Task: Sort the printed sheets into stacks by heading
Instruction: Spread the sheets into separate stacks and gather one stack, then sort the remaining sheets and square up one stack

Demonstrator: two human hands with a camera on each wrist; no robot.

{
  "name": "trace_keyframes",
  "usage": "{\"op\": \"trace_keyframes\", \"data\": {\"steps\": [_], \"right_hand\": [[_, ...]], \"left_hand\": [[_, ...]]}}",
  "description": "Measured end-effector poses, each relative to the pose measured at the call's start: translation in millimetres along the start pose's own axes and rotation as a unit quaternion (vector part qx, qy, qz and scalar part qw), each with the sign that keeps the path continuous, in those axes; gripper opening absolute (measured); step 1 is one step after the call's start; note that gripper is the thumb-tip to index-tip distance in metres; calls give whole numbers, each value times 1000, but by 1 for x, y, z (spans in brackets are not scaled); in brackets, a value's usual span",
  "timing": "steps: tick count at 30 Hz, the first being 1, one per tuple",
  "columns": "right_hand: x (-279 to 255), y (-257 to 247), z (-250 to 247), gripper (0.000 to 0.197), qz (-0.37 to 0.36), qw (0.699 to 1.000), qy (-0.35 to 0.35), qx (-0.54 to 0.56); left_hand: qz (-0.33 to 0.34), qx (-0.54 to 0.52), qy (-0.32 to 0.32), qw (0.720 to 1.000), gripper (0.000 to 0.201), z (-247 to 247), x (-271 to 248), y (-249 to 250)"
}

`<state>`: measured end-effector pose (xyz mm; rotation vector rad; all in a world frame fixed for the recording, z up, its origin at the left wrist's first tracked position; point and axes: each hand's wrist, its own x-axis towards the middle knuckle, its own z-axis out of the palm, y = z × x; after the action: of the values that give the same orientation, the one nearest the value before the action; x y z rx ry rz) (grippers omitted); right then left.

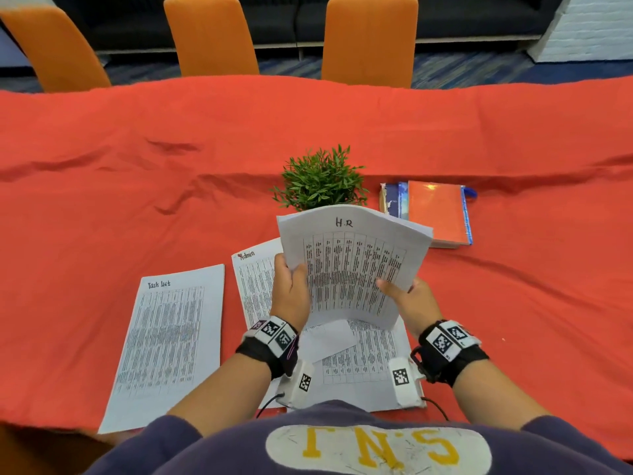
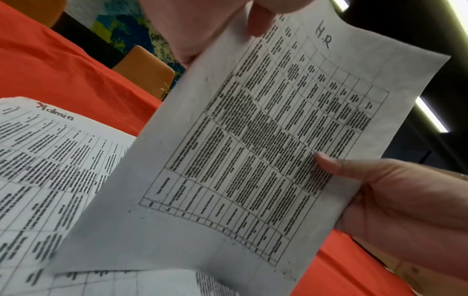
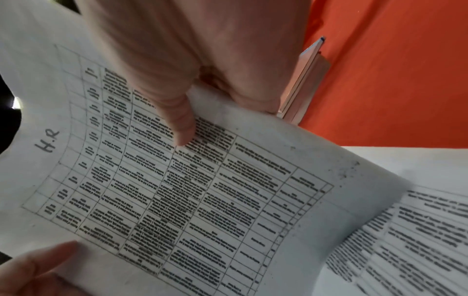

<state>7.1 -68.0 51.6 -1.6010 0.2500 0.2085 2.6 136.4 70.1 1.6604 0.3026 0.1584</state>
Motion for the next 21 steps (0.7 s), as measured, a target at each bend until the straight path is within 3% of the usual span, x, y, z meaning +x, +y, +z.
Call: {"op": "trace_keyframes", "data": {"steps": [4,7,12,16,21], "right_hand": [[0,13,-2,30,2,999,-4,-39],[1,17,-1,27,13,998,6,-63],[6,-13,30,25,-22,998,4,-52],[21,-23,90,25,-31,998,-34,-37],[30,-9,192,7,41,993,-95,-57]], "left_hand": [[-20,51,-28,998,18,3,-6,-21],[-37,83,-44,995,15,2,-10,-33],[-25,84,-1,996,17,-25,14,-22],[-18,99,60,993,14,-87,38,-14],[-115,137,118,977,14,-197,62,-25]]}}
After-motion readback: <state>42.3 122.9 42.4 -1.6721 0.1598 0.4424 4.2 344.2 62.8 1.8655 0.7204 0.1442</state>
